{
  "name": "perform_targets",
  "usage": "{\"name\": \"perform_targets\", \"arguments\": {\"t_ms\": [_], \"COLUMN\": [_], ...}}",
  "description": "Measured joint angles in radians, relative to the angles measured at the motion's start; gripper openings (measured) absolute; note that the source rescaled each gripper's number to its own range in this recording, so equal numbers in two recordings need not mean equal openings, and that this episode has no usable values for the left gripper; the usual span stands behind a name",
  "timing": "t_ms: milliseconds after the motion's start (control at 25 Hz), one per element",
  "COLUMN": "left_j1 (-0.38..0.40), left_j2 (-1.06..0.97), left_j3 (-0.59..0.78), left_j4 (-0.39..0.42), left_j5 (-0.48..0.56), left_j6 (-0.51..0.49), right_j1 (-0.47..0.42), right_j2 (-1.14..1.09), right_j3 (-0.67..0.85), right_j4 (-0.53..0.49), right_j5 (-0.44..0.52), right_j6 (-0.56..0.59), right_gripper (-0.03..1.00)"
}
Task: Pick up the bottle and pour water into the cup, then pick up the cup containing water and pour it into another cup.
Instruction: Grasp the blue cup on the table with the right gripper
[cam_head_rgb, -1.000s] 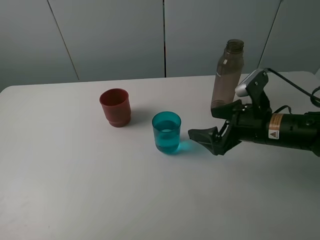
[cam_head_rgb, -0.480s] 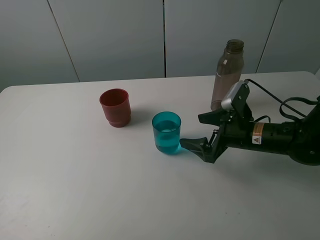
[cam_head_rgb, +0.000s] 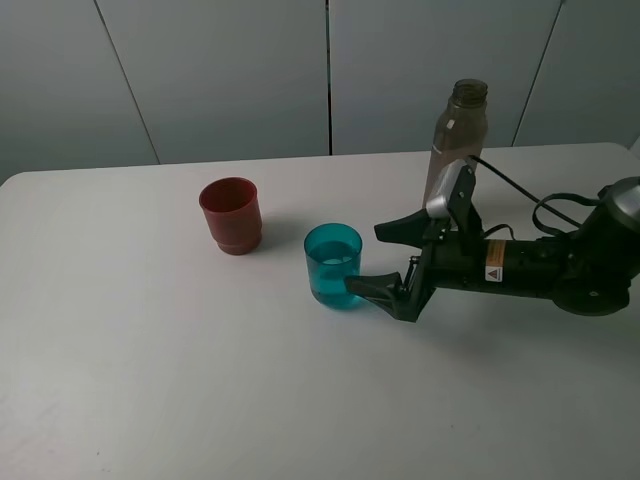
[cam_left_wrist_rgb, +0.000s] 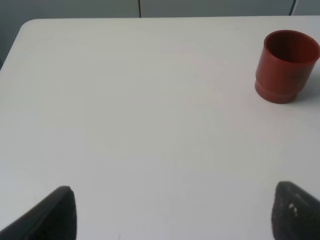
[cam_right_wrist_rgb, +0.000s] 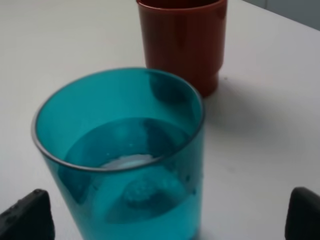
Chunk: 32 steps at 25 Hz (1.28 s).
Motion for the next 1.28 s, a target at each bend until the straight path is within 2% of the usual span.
{"name": "perform_targets", "arguments": {"t_ms": [360, 520, 960, 1280], "left_j1": [0.0, 0.0, 0.0, 0.0], "left_j2": [0.0, 0.0, 0.0, 0.0], "left_j3": [0.0, 0.0, 0.0, 0.0], "left_j4": [0.0, 0.0, 0.0, 0.0], "left_j5": [0.0, 0.0, 0.0, 0.0], "left_j6": [0.0, 0.0, 0.0, 0.0], "right_j1": [0.018, 0.018, 0.018, 0.033], "right_j2": [0.021, 0.021, 0.032, 0.032], "right_j3": [-0.101, -0.117, -0.196, -0.215], "right_j4": [-0.08, -0.122, -0.264, -0.285], "right_j5": [0.013, 0.021, 0.116, 0.136], "right_j6": [0.074, 0.138, 0.334, 0.348], "right_gripper": [1.0, 1.0, 1.0, 1.0]}}
